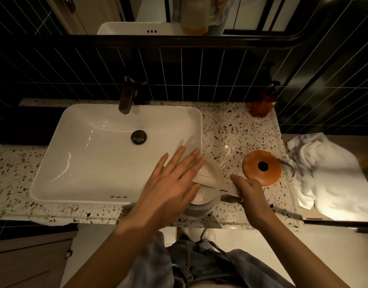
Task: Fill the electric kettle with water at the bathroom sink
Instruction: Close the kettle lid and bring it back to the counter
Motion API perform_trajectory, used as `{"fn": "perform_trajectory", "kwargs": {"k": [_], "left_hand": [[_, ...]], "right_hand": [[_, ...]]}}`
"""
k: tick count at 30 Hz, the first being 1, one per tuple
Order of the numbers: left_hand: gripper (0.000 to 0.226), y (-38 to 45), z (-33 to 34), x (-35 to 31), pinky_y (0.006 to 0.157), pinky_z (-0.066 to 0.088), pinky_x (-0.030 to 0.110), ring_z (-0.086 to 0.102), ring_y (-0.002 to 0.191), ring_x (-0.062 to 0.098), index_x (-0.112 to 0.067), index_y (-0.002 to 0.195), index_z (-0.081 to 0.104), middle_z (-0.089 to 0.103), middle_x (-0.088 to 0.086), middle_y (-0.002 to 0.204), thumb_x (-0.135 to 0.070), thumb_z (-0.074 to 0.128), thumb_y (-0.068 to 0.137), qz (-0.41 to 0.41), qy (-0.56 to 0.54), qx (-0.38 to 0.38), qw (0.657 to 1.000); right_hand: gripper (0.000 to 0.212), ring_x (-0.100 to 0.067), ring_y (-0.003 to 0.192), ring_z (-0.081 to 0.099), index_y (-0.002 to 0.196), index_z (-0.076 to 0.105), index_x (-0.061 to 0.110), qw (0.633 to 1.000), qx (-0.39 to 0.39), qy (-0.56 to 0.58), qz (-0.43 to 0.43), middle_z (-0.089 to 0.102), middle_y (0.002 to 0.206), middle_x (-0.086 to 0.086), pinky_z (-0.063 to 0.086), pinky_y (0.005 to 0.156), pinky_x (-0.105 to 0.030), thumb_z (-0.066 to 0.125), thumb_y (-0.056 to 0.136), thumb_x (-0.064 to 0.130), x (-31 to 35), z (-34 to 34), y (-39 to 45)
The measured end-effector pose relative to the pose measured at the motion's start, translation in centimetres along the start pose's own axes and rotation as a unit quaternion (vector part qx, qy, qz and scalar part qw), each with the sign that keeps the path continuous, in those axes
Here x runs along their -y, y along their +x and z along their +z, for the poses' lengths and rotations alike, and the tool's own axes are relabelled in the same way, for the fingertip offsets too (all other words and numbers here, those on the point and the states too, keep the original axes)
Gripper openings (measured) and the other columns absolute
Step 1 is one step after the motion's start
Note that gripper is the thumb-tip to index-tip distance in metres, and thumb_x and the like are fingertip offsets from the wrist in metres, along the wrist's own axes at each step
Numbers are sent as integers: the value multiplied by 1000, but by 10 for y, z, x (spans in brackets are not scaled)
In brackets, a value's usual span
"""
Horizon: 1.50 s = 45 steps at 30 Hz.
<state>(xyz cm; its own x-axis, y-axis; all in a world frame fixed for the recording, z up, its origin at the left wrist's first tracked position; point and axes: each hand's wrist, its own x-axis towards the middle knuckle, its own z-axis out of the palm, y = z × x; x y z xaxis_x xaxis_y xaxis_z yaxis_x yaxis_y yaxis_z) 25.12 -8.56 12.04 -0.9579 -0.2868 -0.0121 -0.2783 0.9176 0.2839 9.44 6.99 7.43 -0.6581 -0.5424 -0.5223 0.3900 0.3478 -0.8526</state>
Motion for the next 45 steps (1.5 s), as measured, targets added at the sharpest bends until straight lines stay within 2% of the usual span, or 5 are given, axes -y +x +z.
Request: {"fn": "perform_trajectory", "kwargs": {"k": [9, 18, 24, 38, 45], "left_hand": [[54, -4, 20, 11, 118, 14, 35, 6, 149, 5, -33, 150, 33, 21, -13, 161, -42, 43, 98, -56, -161, -89, 981], [47, -15, 37, 8, 78, 51, 12, 62, 92, -14, -48, 126, 53, 68, -27, 104, -52, 67, 82, -310, -607, -139, 719], [51, -10, 41, 2, 97, 49, 33, 62, 116, 8, -45, 119, 66, 69, -12, 125, -58, 70, 70, -330, -695, -117, 628], [63, 23, 48, -22, 85, 54, 27, 64, 113, 12, -37, 122, 66, 70, -6, 124, -60, 72, 63, -334, -708, -108, 613], [72, 87, 62, -71, 75, 56, 20, 66, 109, 10, -31, 124, 67, 72, -6, 120, -60, 77, 59, -327, -723, -84, 602]], "right_hand": [[60, -69, 84, 54, 80, 44, -36, 1000, 15, -19, 4, 43, 87, -61, 46, 84, -73, 54, 95, 21, 3, 1, -1], [52, -51, 78, 69, 85, 53, -33, 1000, -2, -5, -4, 57, 89, -53, 63, 68, -41, 54, 95, 18, 7, 4, -3], [47, -47, 77, 71, 84, 58, -30, 1000, -22, 13, -2, 63, 90, -47, 62, 68, -47, 52, 96, 16, 8, 7, -6], [58, -68, 86, 53, 91, 48, -33, 996, -53, 64, -33, 46, 97, -59, 61, 67, -47, 61, 86, 24, 14, -26, 0], [59, -41, 70, 52, 82, 48, -31, 990, -98, 83, -51, 50, 73, -31, 53, 64, -50, 63, 80, 26, 30, -100, 25]]}}
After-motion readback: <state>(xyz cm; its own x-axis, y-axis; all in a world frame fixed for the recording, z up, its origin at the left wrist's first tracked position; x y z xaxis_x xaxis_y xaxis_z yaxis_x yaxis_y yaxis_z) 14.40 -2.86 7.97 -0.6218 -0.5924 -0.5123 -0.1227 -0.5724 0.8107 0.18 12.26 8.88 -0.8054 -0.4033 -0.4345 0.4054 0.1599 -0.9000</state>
